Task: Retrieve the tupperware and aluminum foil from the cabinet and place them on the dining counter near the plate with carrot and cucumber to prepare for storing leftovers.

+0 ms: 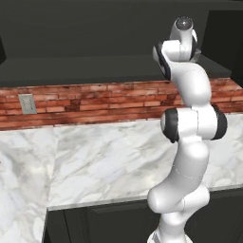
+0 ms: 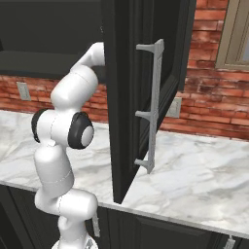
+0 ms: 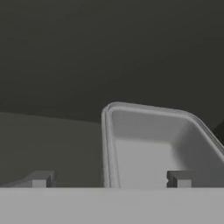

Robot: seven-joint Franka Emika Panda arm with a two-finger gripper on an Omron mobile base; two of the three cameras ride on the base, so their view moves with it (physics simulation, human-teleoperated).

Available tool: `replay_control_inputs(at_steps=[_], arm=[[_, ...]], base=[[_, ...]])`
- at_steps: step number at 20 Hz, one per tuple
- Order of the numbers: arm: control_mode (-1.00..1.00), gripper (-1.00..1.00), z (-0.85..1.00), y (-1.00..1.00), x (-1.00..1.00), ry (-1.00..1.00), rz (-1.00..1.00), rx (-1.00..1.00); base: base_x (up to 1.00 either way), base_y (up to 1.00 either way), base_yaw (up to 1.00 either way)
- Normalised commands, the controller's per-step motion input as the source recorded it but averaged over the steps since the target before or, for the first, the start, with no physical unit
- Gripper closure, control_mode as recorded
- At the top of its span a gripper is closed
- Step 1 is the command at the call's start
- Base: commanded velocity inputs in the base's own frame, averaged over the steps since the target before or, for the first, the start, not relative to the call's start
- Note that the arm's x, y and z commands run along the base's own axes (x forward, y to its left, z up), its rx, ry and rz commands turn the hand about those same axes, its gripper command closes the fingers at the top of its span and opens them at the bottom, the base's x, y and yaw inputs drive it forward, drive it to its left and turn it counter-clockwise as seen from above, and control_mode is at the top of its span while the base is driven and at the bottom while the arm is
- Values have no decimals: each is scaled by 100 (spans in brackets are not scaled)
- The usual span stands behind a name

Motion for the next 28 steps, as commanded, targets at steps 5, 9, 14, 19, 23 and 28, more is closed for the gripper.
replay_control_inputs(at_steps=[5,9,14,19,23,28], arm=[[-100,100,-26,-22,25,13,0,0],[-100,100,-46,-6,5,4,0,0],[-100,100,-63,17,-14,-13,-7,-2],[-100,100,-53,36,-42,-21,-10,-3],[-100,100,-21,33,-40,-24,-12,-1],[-100,100,8,16,-57,-14,-8,0]], base=[[0,0,0],[0,0,0],[0,0,0],[0,0,0],[0,0,0],[0,0,0]])
